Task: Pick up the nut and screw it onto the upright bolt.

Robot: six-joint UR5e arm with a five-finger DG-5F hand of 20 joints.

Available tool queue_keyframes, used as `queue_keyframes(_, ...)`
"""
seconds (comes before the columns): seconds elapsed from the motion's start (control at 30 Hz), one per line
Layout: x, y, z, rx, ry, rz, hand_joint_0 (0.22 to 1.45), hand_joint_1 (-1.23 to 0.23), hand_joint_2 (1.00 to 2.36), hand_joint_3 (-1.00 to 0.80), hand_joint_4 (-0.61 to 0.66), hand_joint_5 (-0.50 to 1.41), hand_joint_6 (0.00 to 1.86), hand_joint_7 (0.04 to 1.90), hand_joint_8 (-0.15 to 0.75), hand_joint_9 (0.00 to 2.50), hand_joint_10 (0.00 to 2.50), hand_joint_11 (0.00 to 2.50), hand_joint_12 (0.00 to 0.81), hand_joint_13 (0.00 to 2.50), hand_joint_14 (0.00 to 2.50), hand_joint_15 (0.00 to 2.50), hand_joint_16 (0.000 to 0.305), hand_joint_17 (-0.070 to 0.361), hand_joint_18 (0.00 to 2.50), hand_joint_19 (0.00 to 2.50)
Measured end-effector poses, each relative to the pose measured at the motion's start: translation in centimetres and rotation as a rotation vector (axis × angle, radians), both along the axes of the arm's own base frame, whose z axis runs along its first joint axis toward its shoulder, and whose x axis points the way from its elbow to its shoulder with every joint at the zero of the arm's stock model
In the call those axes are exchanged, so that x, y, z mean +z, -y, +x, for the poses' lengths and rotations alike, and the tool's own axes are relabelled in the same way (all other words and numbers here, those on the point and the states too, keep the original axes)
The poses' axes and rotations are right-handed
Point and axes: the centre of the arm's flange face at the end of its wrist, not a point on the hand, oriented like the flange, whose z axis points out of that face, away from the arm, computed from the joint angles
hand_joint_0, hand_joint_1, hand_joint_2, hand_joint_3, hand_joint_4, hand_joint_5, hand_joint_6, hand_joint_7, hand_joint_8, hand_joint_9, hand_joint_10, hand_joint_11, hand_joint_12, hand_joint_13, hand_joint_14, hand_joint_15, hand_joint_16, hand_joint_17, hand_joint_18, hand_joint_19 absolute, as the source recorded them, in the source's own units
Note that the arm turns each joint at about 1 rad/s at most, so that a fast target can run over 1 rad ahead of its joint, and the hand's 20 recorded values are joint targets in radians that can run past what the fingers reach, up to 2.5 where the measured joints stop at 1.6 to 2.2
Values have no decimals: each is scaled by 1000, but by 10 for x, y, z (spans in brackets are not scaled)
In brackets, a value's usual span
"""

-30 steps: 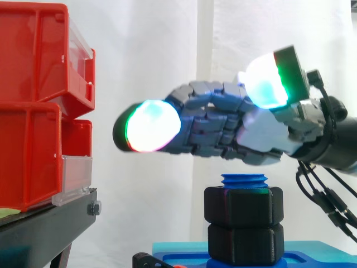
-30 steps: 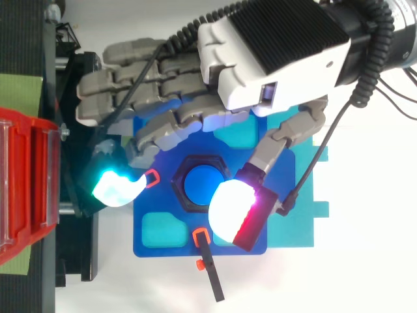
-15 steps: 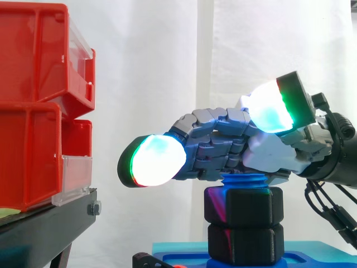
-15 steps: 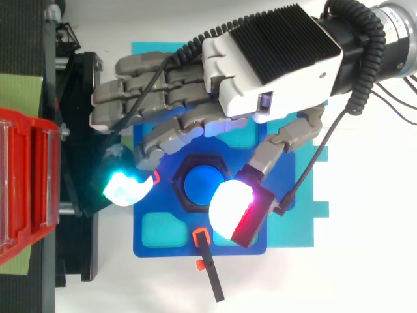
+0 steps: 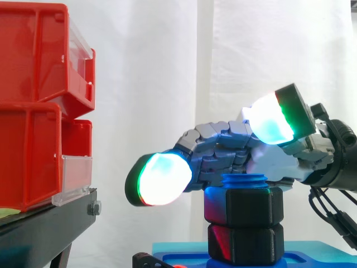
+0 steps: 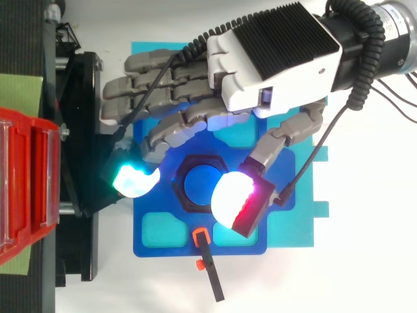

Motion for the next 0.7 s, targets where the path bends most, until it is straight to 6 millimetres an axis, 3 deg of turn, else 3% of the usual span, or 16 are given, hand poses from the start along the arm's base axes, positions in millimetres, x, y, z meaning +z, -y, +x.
queue_keyframes(0.23,-3,0,-2,0,-26,1,462,-193,1000,-500,179,-198,502,773,236,283,0,0,282,266,0,0,28,62,0,0)
queue_keyframes(0.7,-2,0,-2,0,-23,3,488,-229,1000,-500,283,-135,503,1144,256,478,0,0,221,420,0,0,17,37,117,0)
